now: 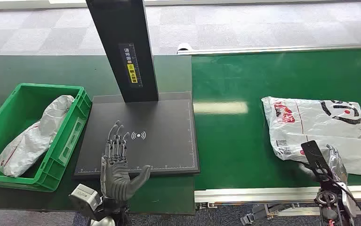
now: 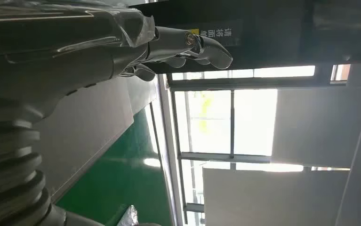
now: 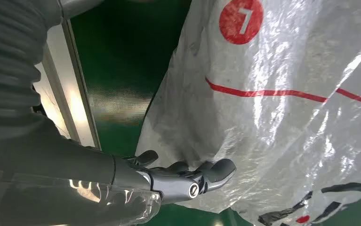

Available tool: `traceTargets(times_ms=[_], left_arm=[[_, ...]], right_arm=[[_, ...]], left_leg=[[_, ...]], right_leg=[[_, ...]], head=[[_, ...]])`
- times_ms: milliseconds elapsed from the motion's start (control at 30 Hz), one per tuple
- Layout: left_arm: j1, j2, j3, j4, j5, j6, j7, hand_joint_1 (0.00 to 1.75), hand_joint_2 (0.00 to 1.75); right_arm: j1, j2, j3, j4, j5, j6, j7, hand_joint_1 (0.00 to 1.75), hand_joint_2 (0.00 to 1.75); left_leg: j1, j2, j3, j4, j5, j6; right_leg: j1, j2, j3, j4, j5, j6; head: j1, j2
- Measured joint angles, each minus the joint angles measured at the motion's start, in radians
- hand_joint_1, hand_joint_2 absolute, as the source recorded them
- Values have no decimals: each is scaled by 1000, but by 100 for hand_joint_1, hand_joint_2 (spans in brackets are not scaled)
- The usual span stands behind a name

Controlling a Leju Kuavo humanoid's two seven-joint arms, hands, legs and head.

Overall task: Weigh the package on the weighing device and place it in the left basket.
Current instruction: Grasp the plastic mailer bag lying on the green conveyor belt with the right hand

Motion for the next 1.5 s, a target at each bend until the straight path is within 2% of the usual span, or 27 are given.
traceTargets(times_ms=[333,367,467,500,733,1167,1267,1367,1433,1500], left_arm=[[-6,0,-1,18,18,0,-1,0,175],[-8,0,-2,20,19,-1,-2,0,175],[-18,0,-8,33,28,-2,-7,0,175],[-21,0,-10,38,33,-2,-10,0,175],[-32,1,-16,61,47,1,-20,0,175],[-33,1,-18,68,46,2,-20,0,175],[-34,1,-17,73,44,12,-20,0,175],[-32,1,-11,68,41,34,-17,0,175],[-29,2,2,56,32,46,-9,0,175],[-25,1,19,40,15,50,-3,0,175]], right_arm=[[-92,-34,0,155,52,95,51,0,175],[-105,-37,0,169,55,109,57,35,175],[-141,-44,1,206,64,160,74,166,175],[-152,-45,1,216,68,175,79,175,175],[-203,-44,11,257,78,220,91,175,175],[-212,-18,22,282,94,222,62,175,175],[-216,-4,37,282,115,175,21,175,175],[-226,20,57,266,123,72,-64,175,175],[-230,48,73,218,99,-7,-146,175,175],[-210,83,100,109,52,-62,-190,175,175]], left_leg=[[0,0,0,0,0,0],[0,0,0,0,0,0],[0,0,0,0,0,0],[0,0,0,0,0,0],[0,0,0,0,0,0],[0,0,0,0,0,0],[0,0,0,0,0,0],[0,0,0,0,0,0],[1,0,0,0,1,0],[1,-1,0,0,1,0]], right_leg=[[0,0,0,0,0,0],[0,0,0,0,0,0],[0,0,0,0,0,0],[0,0,0,0,0,0],[0,0,0,0,0,0],[0,0,0,0,0,0],[0,0,0,0,0,0],[0,0,1,1,0,0],[1,0,0,1,1,0],[1,-1,0,1,0,0]], head=[[0,0],[0,0],[0,0],[0,0],[0,0],[0,0],[0,0],[0,0],[0,0],[0,0]])
